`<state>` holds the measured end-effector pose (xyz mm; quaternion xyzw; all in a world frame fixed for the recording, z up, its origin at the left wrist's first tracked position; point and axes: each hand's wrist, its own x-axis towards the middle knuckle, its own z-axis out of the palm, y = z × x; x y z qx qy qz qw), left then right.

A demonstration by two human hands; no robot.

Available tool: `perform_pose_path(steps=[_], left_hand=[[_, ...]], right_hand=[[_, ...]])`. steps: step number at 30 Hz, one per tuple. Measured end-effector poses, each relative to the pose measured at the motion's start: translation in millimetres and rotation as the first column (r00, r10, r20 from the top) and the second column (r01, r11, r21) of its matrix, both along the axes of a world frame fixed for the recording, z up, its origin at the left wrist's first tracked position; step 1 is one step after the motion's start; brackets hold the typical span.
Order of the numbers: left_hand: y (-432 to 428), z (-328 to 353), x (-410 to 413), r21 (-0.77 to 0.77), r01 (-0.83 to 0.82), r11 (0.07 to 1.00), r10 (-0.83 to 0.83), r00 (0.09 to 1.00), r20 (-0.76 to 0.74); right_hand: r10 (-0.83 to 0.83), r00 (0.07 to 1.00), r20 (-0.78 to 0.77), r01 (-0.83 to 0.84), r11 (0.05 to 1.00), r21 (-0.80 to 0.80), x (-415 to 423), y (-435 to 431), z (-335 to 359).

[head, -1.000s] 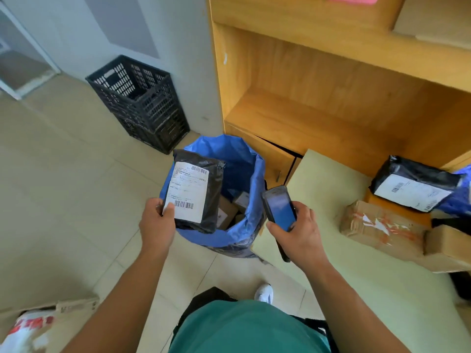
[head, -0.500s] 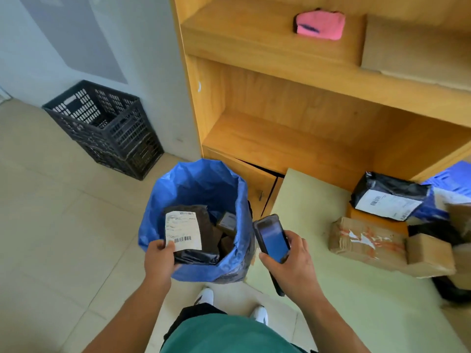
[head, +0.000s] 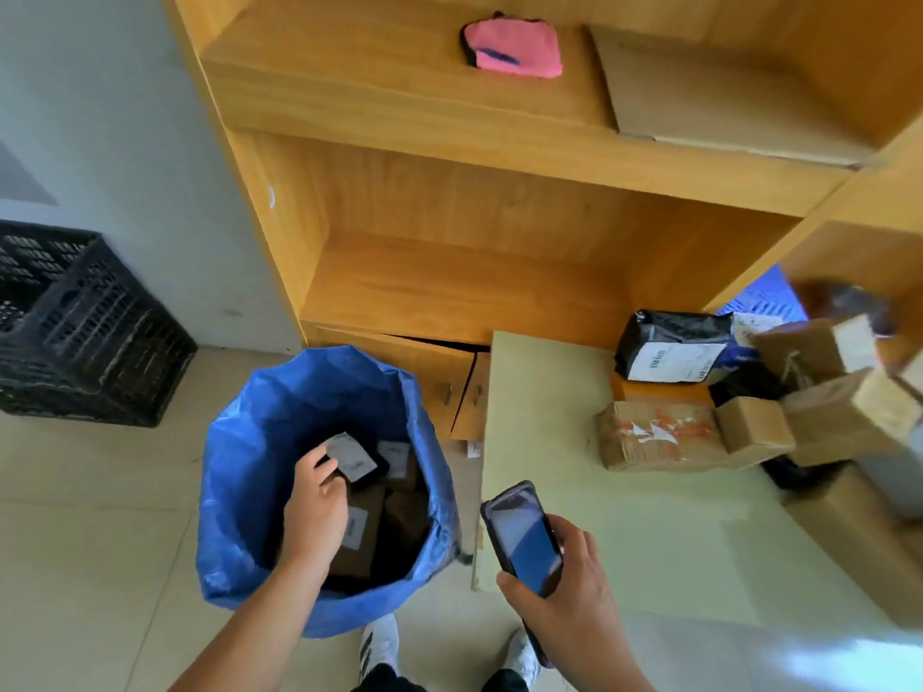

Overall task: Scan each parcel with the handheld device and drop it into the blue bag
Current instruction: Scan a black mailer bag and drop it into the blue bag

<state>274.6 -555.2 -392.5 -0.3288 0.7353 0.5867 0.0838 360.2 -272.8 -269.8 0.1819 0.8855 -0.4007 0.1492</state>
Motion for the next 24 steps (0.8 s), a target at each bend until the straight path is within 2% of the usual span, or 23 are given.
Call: perform_pose_path(steps=[5,10,16,20,24], left_hand=[[54,24,-6,-0.019,0.319,0.948,-0.32,0.946,-0.06],[117,38,-20,-0.116,0.49,0.864,-0.499,0.864,-0.067],[211,66,-22,-0.111,0.529,0.841,-0.539,0.836,-0.098],[260,58,-20,-0.172,0.584,0.793,-0.595,0.803,-0.021],[306,38,-1,-0.172,0.539,0.825,-0.546,0.838,0.007]], right_hand=[[-0.093,0.996,-0.002,0.093,0.995,-0.043,12,24,-1],[-0.196,0.977,-0.081,0.191,0.979,-0.068,16,77,2],[-0.269,0.951,-0.156,0.26,0.963,-0.074,16,177,6],[-0.214,0.957,-0.198,0.222,0.975,0.021,9,240,9],[-0.149,0.968,-0.201,0.154,0.988,0.011,9,291,-3]])
